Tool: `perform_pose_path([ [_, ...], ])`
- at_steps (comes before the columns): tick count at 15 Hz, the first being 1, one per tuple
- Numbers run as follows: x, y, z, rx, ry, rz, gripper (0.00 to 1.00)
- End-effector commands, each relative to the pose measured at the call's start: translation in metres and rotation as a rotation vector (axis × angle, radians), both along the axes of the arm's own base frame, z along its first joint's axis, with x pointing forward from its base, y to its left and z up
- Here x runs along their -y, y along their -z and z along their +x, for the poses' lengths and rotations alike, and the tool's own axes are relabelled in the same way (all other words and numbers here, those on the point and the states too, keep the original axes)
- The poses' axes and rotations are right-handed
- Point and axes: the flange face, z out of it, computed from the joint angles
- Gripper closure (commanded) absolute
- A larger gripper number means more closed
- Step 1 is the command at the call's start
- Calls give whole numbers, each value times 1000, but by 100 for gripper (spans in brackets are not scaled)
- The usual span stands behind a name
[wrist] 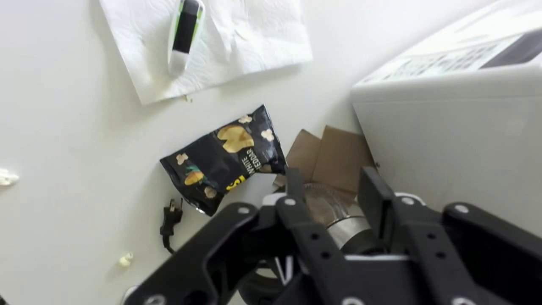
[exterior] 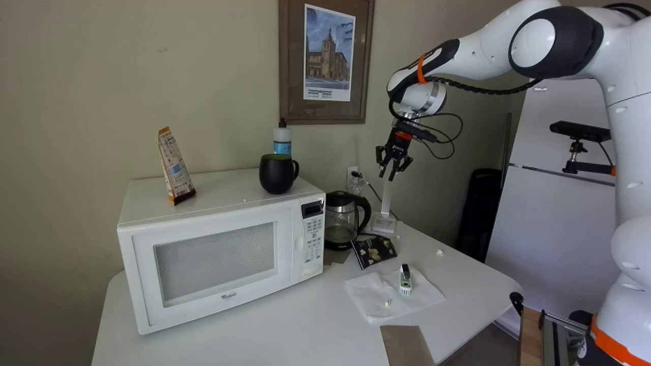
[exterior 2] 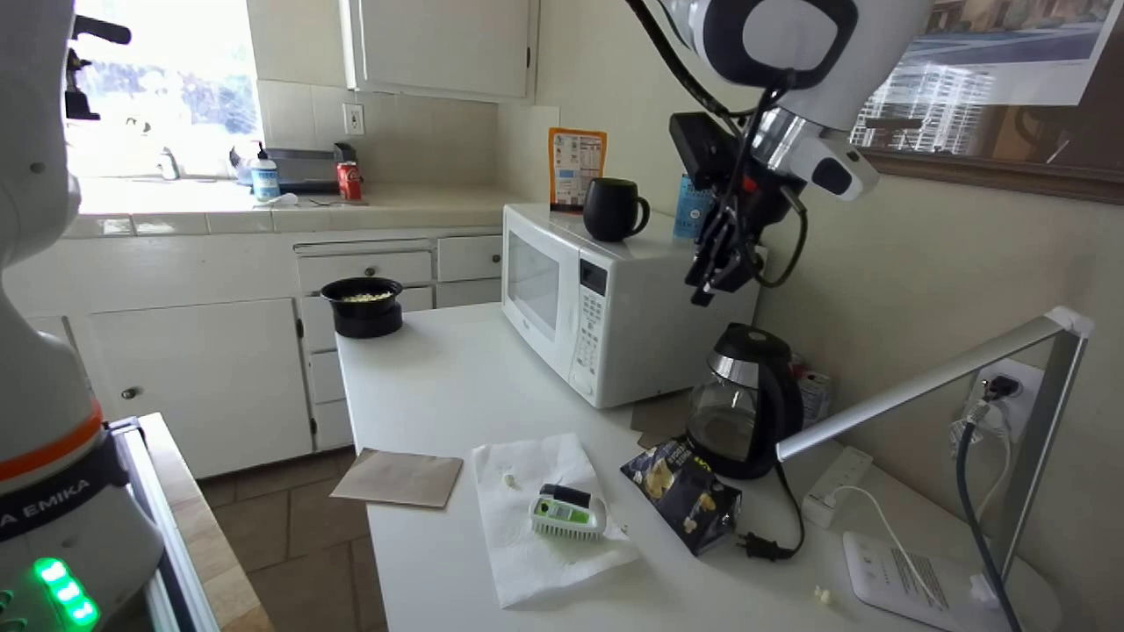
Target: Press the black switch on the kettle
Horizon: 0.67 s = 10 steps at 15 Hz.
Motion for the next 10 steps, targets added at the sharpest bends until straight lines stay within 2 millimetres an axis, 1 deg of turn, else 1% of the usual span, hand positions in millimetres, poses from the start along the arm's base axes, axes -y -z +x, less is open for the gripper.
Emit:
perform_pose_path([
  [1,-40,-26,-37,1,-59,-10,28],
  [3,-58,-39,-50,17,-93,-20,13],
  [4,-65,-42,-56,23,-117,-15,6],
  [5,-70,-48,-63,22,-139,-25,1],
  [8,-74,-58,-83,33,-170,-66,0],
  [10,-71,-64,-94,88,-163,-91,0],
])
